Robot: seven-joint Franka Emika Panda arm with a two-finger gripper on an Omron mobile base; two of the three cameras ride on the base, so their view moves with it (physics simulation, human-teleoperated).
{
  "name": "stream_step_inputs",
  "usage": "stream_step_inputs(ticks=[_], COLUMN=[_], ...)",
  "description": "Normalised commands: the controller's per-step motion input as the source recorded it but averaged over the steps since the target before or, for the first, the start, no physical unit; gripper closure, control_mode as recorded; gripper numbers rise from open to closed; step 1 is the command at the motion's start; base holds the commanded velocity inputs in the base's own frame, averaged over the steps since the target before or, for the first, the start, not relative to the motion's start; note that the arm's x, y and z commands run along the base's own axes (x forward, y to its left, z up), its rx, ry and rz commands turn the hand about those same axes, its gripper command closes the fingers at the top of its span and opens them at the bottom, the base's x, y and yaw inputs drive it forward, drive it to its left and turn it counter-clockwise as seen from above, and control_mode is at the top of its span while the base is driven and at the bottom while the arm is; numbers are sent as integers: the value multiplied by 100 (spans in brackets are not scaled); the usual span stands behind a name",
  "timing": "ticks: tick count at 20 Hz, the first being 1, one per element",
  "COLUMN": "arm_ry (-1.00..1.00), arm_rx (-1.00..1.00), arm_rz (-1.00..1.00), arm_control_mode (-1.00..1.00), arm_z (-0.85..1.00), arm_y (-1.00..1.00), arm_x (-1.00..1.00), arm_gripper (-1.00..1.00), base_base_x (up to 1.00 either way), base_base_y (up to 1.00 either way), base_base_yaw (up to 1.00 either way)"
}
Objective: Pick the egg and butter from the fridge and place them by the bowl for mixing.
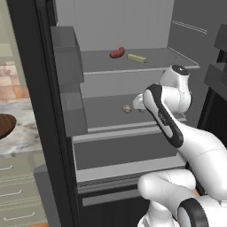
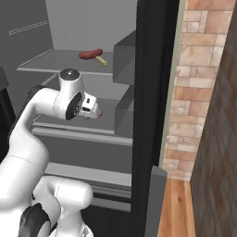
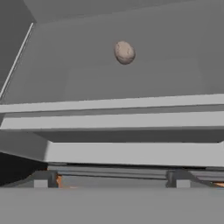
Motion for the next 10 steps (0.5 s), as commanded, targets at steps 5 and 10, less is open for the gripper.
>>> stream_step_inputs(ticks=[5,10], arm_ry=[-15,-3], arm_rx=[4,0], arm_rz=[-6,0], arm_control_mode=[-100,-100], arm_z=[-20,-6], arm_y=[2,0], arm_x=[32,49], arm_gripper=[-100,-100], base_base_x=[0,0], base_base_y=[0,0], base_base_yaw=[0,0])
